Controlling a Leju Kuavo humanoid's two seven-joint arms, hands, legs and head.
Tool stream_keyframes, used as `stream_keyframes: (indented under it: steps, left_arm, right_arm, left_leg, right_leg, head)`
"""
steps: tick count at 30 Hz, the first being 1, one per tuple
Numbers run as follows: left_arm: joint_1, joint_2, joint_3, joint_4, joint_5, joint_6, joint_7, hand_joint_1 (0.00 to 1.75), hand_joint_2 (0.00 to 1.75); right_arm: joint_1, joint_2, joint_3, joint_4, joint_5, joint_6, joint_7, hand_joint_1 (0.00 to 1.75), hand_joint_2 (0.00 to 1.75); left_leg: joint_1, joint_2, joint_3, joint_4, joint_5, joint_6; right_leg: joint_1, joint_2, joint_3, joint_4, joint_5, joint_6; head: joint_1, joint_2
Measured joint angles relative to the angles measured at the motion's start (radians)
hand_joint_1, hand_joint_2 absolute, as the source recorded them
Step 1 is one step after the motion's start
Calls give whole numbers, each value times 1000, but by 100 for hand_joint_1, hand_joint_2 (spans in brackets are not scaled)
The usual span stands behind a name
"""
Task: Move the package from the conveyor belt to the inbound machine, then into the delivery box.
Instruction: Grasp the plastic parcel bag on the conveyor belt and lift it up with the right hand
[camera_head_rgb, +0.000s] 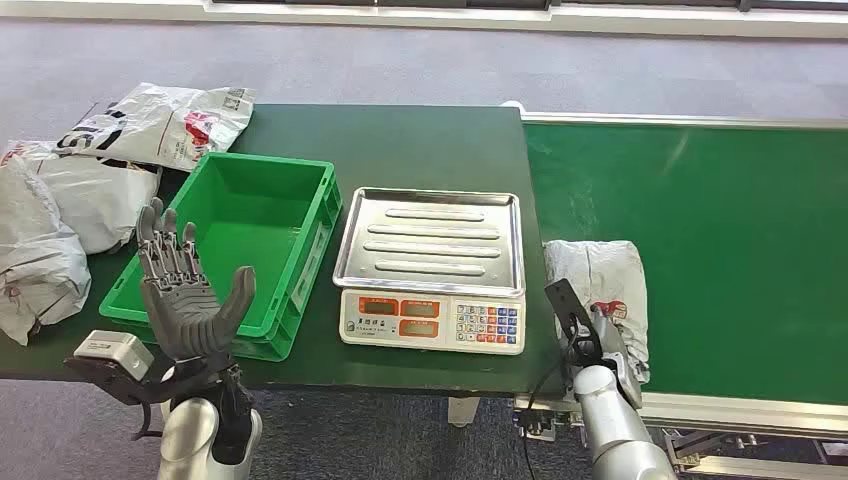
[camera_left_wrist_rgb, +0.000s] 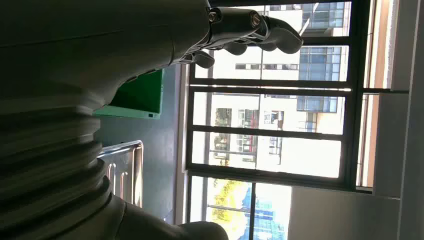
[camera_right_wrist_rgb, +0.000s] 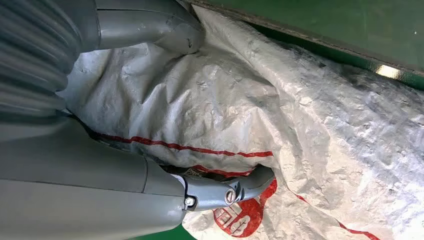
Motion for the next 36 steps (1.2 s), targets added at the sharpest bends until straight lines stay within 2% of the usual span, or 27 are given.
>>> stream_keyframes:
  steps: [1,2,4,29,32,36]
  left_arm:
    - [0,0,0,0,0,0,0,0,175]
    - [0,0,0,0,0,0,0,0,175]
    - [0,0,1,-1,0,0,0,0,175]
    - [8,0,17,-45,-2,2,14,0,175]
    - [10,-1,18,-50,-2,2,16,0,175]
    - [18,-4,25,-70,-3,11,17,0,175]
  right_arm:
    - [-1,0,1,1,0,3,0,58,175]
    - [-2,-1,2,1,1,5,1,87,175]
    - [-5,-2,6,4,2,13,4,175,175]
    - [-15,-12,94,5,-88,-40,25,175,175]
    - [-1,-12,99,-8,-109,-123,-12,175,175]
    - [60,13,116,-129,-181,-372,-191,175,175]
  left_leg:
    - [0,0,0,0,0,0]
    - [0,0,0,0,0,0]
    - [0,0,0,0,0,0]
    - [3,1,1,-1,-2,-4]
    - [3,0,1,-2,-2,-4]
    - [3,-7,1,-2,1,-6]
  right_leg:
    - [0,0,0,0,0,0]
    - [0,0,0,0,0,0]
    - [0,0,0,0,0,0]
    - [3,2,-1,1,-2,-5]
    - [3,0,-2,1,-3,-5]
    - [2,-7,-6,2,-3,-5]
  head:
    - [0,0]
    - [0,0]
    - [0,0]
    - [0,0]
    - [0,0]
    - [0,0]
